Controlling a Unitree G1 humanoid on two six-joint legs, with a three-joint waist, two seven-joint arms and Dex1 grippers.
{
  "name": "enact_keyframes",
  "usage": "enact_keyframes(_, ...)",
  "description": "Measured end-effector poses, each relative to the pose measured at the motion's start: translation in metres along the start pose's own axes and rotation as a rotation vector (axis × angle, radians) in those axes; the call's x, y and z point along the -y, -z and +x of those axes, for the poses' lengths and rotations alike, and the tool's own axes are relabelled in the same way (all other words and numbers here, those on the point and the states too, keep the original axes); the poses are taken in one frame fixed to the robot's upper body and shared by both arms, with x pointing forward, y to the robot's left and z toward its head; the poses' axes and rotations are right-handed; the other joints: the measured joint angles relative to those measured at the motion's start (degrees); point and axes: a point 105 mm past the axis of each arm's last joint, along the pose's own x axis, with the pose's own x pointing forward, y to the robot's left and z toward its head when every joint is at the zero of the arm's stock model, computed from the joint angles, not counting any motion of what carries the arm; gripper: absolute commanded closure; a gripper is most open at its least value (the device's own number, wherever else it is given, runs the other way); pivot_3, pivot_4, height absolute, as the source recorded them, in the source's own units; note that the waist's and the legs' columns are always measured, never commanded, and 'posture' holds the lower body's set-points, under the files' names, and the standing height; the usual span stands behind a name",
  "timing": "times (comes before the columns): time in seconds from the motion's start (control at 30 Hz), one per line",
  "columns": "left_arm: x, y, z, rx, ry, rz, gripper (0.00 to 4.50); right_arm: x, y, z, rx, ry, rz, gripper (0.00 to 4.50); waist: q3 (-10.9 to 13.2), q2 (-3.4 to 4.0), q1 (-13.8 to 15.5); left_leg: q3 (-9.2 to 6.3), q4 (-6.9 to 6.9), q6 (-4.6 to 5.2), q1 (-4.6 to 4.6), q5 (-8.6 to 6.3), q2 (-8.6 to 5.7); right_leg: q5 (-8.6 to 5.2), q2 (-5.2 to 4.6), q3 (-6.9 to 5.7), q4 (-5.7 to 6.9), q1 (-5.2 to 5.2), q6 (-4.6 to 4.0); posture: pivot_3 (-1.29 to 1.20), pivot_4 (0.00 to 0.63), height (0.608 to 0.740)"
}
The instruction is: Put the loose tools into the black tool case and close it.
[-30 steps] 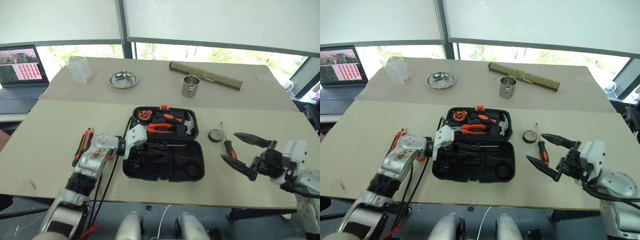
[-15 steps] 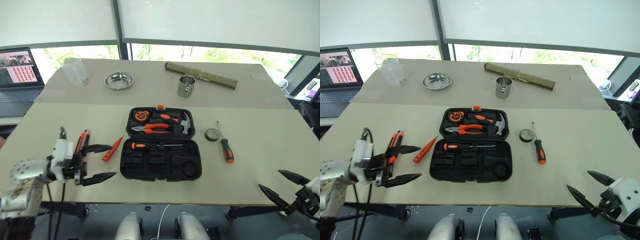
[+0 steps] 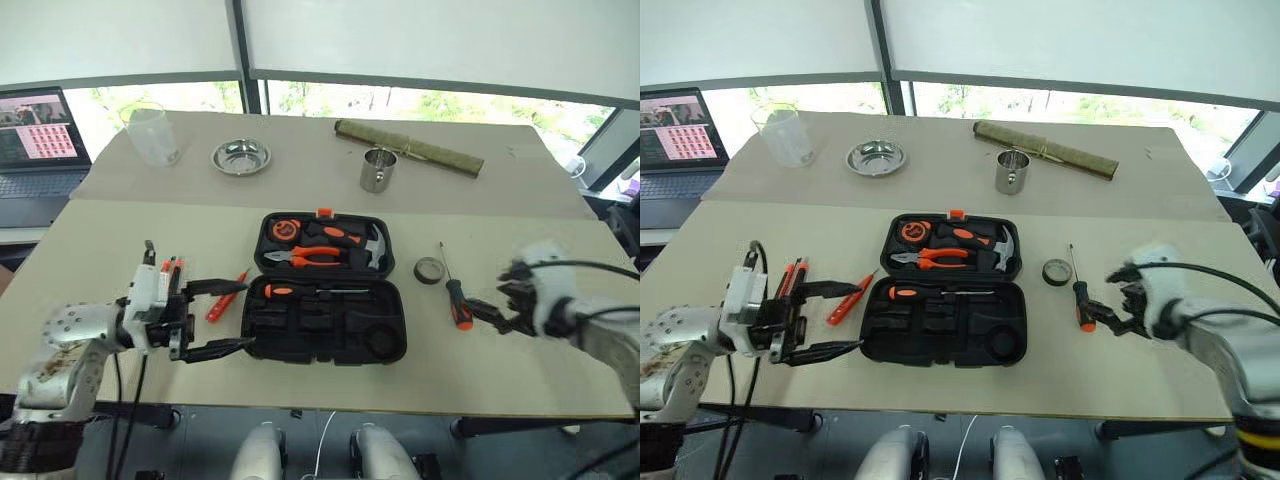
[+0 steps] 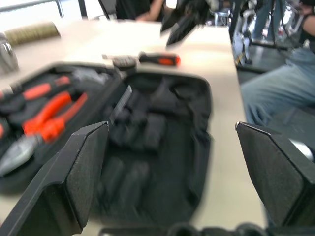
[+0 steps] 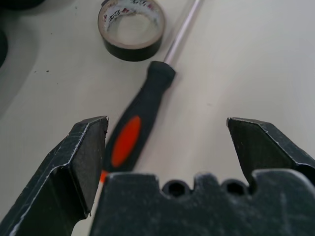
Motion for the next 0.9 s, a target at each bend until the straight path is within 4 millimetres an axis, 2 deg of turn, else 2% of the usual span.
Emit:
enact_keyframes(0.03,-0.001,0.000,0.002,0.005,-0.003,0.000,0.05,-0.001,0.001,0.008,-0.014,0.007,0.015,0.00,0.0,0.00,-0.1,0.00,0.01,0.03,-0.06,-0.02,-0.02,0.01,-0.03,0.03,0.00,-0.07,0.03,0.00,0.150,0.740)
enact_keyframes(0.1,-0.002,-0.001,0.004,0.010,-0.009,0.002,0.00,-0.001,0.001,0.017,-0.032,0.017,0.042,0.52,0.0,0.00,-0.3,-0.01,0.05,0.02,-0.32,-0.01,-0.06,0.05,-0.07,0.11,0.05,-0.38,0.11,0.00,0.150,0.740)
enact_keyframes(0.13,-0.003,-0.001,0.004,0.010,-0.016,-0.001,0.00,-0.001,-0.002,0.019,-0.038,0.015,0.052,0.64,0.0,0.00,-0.4,-0.04,0.09,0.02,-0.43,-0.01,-0.07,0.09,-0.06,0.12,0.06,-0.47,0.16,0.00,0.150,0.740)
enact_keyframes(0.4,-0.006,-0.003,0.004,0.018,-0.036,-0.004,0.00,0.008,0.004,0.019,-0.069,0.094,0.087,3.32,0.0,-0.05,0.0,0.00,0.49,0.03,-0.43,-0.01,-0.04,0.17,-0.10,0.01,0.06,-0.24,0.30,0.00,0.150,0.740)
enact_keyframes(0.43,-0.006,-0.003,0.004,0.020,-0.037,-0.005,0.00,0.012,0.006,0.018,-0.067,0.117,0.102,3.53,0.0,-0.05,0.1,0.00,0.50,0.03,-0.43,-0.01,-0.05,0.18,-0.12,0.01,0.06,-0.23,0.32,0.00,0.150,0.740)
enact_keyframes(0.63,-0.009,-0.004,0.003,0.025,-0.059,-0.013,0.00,0.047,0.012,0.004,-0.041,0.266,0.106,3.52,0.0,-0.03,0.3,0.08,0.52,0.03,-0.50,-0.01,-0.15,0.20,-0.13,0.07,0.08,-0.35,0.34,0.00,0.150,0.740)
enact_keyframes(0.7,-0.010,-0.005,0.004,0.035,-0.070,-0.018,0.00,0.054,-0.002,-0.002,0.027,0.259,0.044,3.52,0.0,0.03,0.0,0.09,0.50,0.03,-0.51,-0.01,-0.14,0.20,-0.12,0.11,0.09,-0.40,0.35,0.00,0.150,0.740)
enact_keyframes(0.77,-0.011,-0.005,0.003,0.048,-0.083,-0.023,0.00,0.049,-0.034,-0.009,0.158,0.170,-0.104,3.52,0.0,0.06,-0.7,0.08,0.49,0.04,-0.47,-0.01,-0.02,0.23,-0.03,0.14,0.10,-0.43,0.30,0.00,0.150,0.740)
enact_keyframes(0.83,-0.009,-0.004,0.000,0.047,-0.099,-0.029,0.00,0.018,-0.074,-0.014,0.301,-0.027,-0.316,3.52,0.0,0.08,-2.2,0.01,0.44,0.04,-0.37,-0.01,0.18,0.29,0.12,0.19,0.08,-0.44,0.19,0.00,0.150,0.740)
enact_keyframes(0.9,-0.006,-0.003,-0.003,0.042,-0.107,-0.031,0.00,-0.032,-0.112,-0.019,0.428,-0.272,-0.554,3.52,0.1,0.09,-3.0,-0.09,0.41,0.03,-0.32,-0.01,0.36,0.36,0.39,0.22,0.08,-0.41,0.08,0.00,0.150,0.740)
